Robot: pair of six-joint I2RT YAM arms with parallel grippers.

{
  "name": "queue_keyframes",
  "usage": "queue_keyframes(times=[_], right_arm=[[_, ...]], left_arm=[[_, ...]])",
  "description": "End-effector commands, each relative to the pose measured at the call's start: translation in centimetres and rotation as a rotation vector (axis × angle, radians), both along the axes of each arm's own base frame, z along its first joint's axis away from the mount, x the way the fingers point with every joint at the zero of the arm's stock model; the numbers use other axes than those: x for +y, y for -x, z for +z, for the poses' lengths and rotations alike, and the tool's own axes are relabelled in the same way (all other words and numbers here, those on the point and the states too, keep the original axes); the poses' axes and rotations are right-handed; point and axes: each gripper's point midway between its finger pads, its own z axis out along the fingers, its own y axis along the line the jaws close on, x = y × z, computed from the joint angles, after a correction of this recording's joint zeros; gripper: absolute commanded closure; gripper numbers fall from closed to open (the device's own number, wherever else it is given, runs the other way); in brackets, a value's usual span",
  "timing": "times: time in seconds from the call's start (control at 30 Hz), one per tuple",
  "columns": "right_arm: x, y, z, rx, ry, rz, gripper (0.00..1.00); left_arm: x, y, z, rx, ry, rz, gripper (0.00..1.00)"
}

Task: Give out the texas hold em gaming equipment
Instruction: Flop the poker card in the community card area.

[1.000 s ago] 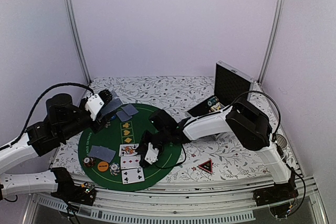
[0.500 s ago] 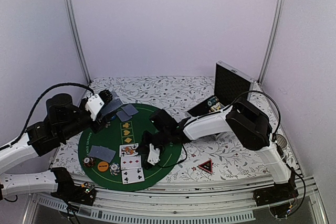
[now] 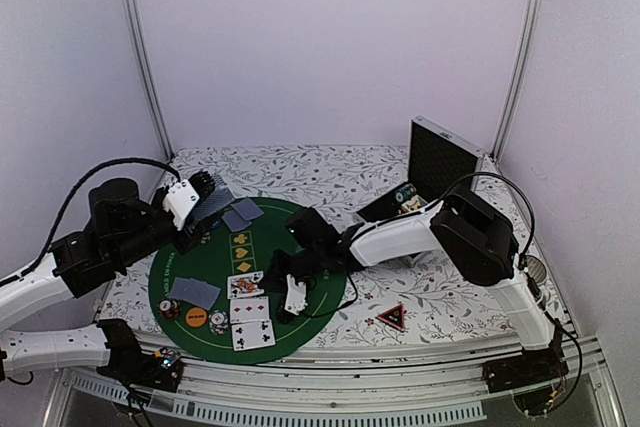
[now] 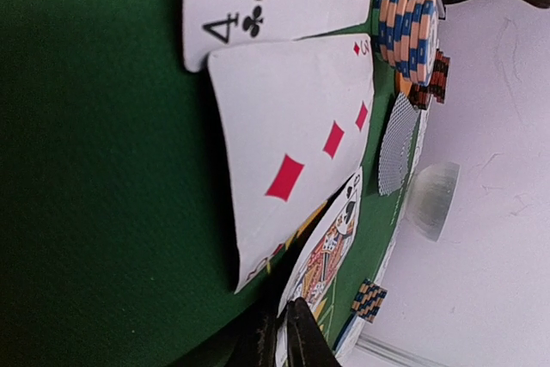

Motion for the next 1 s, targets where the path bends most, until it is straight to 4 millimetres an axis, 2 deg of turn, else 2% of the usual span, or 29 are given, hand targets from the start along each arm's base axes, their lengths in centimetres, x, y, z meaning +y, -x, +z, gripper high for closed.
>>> queue_keyframes(times=[0.0,0.1,0.23,0.33,0.37,0.4,0.47,0.57,0.67,0.73,0.77,0.87,0.9,0.97], right_arm=[[-1.9,0.3,-2.6,0.014,0.083,0.001,0.87],[-2.2,0.3,-2.7,0.009,0.089,-0.001,0.83],[-2.4,0.2,-2.5,-0.009,0.094,-0.005,0.82],[-2.7,-0.1,-2.8,-0.028,0.107,-0.017,0.73],[-2.7,-0.4,-2.0,-0.043,0.097,-0.026,0.67],[-2.6,-0.7,-0.9,-0.056,0.080,-0.035,0.56],[-2.7,-1.0,0.1,-0.064,0.057,-0.051,0.41],[-3.2,-1.5,1.1,-0.090,0.034,-0.075,0.25],[-3.4,-1.9,2.6,-0.119,-0.010,-0.102,0.03],[-3.2,-2.2,4.9,-0.094,-0.102,-0.148,0.01],[-3.0,-2.7,6.8,-0.081,-0.173,-0.178,0.01],[-2.8,-4.0,13.8,0.087,-0.404,-0.333,0.01],[-3.0,-4.6,16.4,0.169,-0.475,-0.399,0.01],[-3.8,-4.8,20.2,0.374,-0.560,-0.470,0.01]], left_arm=[[0.0,-0.1,0.5,-0.016,0.026,0.000,0.46],[0.0,-0.1,0.6,-0.018,0.027,0.001,0.46],[0.0,-0.1,0.6,-0.018,0.027,0.002,0.46],[0.0,-0.1,0.6,-0.018,0.027,0.001,0.46],[0.0,-0.1,0.6,-0.018,0.027,0.001,0.46],[0.0,-0.1,0.6,-0.019,0.027,0.000,0.46],[0.0,0.0,0.6,-0.018,0.028,-0.001,0.46],[0.0,0.0,0.7,-0.020,0.030,-0.001,0.46],[0.0,0.0,0.7,-0.022,0.031,-0.001,0.46],[0.1,0.0,0.8,-0.023,0.031,0.000,0.46],[0.1,0.0,0.8,-0.023,0.031,-0.001,0.46],[0.1,0.0,0.8,-0.025,0.031,-0.002,0.46],[0.1,0.0,0.7,-0.024,0.029,-0.004,0.46],[0.0,0.1,0.7,-0.022,0.029,-0.009,0.46]])
